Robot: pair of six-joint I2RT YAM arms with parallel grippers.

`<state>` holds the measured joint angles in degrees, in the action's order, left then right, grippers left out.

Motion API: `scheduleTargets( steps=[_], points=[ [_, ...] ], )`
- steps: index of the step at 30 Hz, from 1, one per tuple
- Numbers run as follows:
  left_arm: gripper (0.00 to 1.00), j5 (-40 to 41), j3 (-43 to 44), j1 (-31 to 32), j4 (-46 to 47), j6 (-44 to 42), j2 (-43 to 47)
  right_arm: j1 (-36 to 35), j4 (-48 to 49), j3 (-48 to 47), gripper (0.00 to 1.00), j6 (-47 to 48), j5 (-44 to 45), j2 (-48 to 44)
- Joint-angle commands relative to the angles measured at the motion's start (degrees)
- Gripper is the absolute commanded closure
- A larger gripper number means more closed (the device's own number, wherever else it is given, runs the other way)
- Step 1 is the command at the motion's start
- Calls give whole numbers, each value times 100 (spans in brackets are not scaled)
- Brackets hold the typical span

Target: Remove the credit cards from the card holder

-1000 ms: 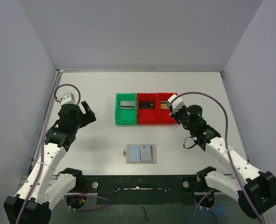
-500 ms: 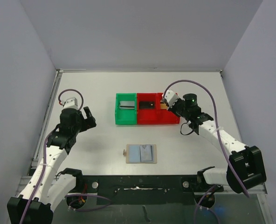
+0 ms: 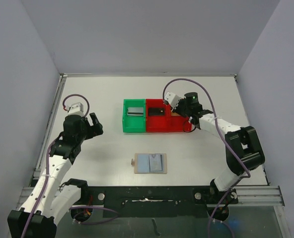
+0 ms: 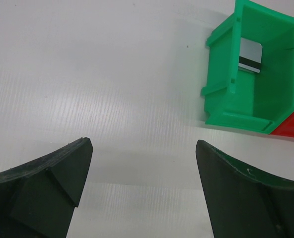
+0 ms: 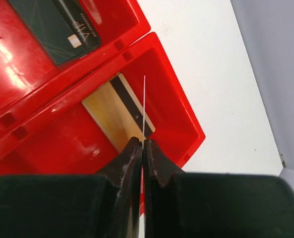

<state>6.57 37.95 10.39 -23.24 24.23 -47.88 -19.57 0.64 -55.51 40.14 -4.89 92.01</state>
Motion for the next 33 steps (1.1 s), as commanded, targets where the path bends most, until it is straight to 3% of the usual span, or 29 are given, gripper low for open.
scheduleTargets(
  steps=[1,12,20,28,33],
  points=[
    [15,-84,56,-11,362,-120,172,2,652,-395,100,394,369,297],
    [16,-149,63,-20,380,-166,141,-118,427,-946,99,1130,567,1164],
    [16,-199,71,-22,386,-191,87,-334,714,-777,94,1463,877,1452],
    [16,-241,72,-20,383,-206,59,-226,851,-474,76,1400,608,1239],
    [16,-253,72,-20,390,-208,52,-173,785,-473,70,1288,426,1164]
  ],
)
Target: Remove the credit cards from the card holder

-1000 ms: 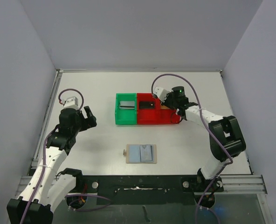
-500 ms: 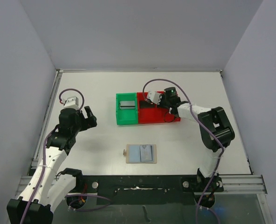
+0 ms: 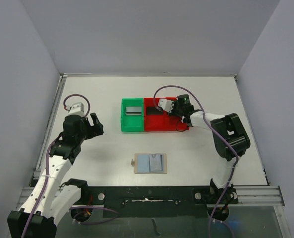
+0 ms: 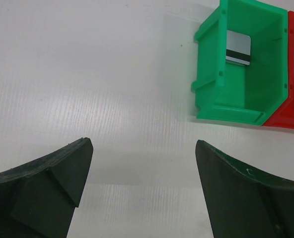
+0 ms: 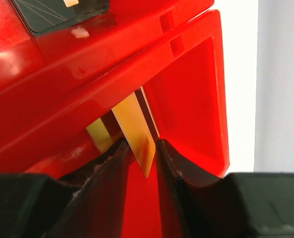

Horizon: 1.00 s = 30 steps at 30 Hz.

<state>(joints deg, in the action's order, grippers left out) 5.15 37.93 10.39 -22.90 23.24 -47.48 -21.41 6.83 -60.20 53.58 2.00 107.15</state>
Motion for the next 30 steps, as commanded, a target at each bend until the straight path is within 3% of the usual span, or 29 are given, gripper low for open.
scheduleTargets(
  steps=[1,15,24,30],
  points=[
    [16,-126,74,-20,355,-110,11,16,142,-12,69,-83,-306,-364],
    [16,-200,58,-20,382,-127,-41,131,23,-26,53,-479,-826,-596],
    [16,-232,56,-20,391,-136,-76,170,-114,-79,52,-616,-956,-585],
    [16,-248,61,-22,391,-136,-100,284,196,-45,51,-1223,-1197,-772]
  ],
)
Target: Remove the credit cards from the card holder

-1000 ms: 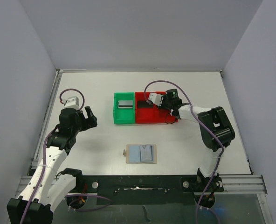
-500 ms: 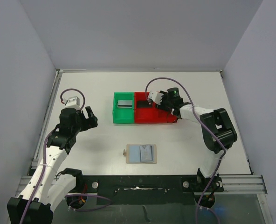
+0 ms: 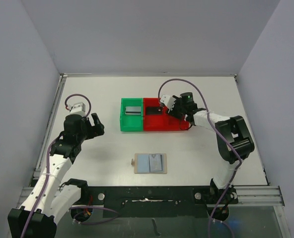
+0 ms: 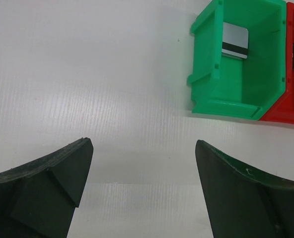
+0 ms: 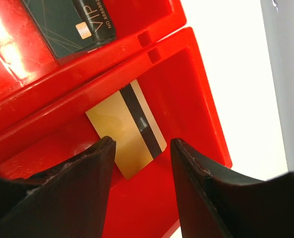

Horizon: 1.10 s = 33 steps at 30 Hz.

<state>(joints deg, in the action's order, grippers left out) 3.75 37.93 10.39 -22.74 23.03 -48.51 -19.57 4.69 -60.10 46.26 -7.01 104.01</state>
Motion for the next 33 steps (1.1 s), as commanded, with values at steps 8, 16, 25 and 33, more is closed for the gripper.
scheduleTargets(
  steps=[8,16,25,33],
  points=[
    [16,-110,63,-20,370,-123,-16,226,1173,330,51,-1956,-512,-1053],
    [16,-220,61,-12,406,-140,-75,261,1199,868,38,-4455,791,-2206],
    [15,-626,47,-3,517,-132,-261,485,2,1759,28,-7077,-258,-4260],
    [20,-2114,-331,151,1193,-153,-213,505,-1150,2558,2,-9055,-1002,-5564]
  ],
)
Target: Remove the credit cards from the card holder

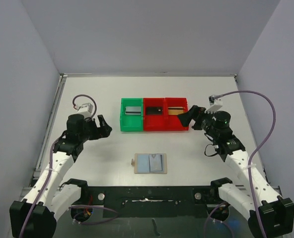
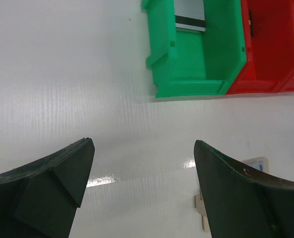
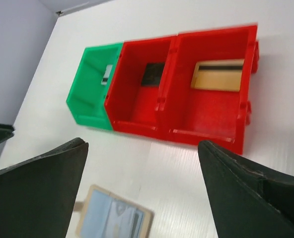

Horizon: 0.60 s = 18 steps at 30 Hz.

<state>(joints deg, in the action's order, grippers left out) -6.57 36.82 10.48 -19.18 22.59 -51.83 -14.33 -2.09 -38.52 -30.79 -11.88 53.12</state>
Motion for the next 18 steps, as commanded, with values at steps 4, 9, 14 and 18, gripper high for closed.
scheduleTargets(
  steps=[4,9,14,18],
  points=[
    [26,-1317,-184,735,991,-5,-88,-20,735,1633,2,-2324,-1421,-1094],
    [29,-837,-161,2027,1163,539,-329,-54,956,2162,3,-3123,-1639,-1141],
    [30,-131,-192,3497,1635,1239,-558,-481,-59,2034,0,-3090,-874,-1127],
    [34,-87,-208,4098,1914,1859,-1013,-1046,-142,2037,6,-3336,-257,-988]
  ],
)
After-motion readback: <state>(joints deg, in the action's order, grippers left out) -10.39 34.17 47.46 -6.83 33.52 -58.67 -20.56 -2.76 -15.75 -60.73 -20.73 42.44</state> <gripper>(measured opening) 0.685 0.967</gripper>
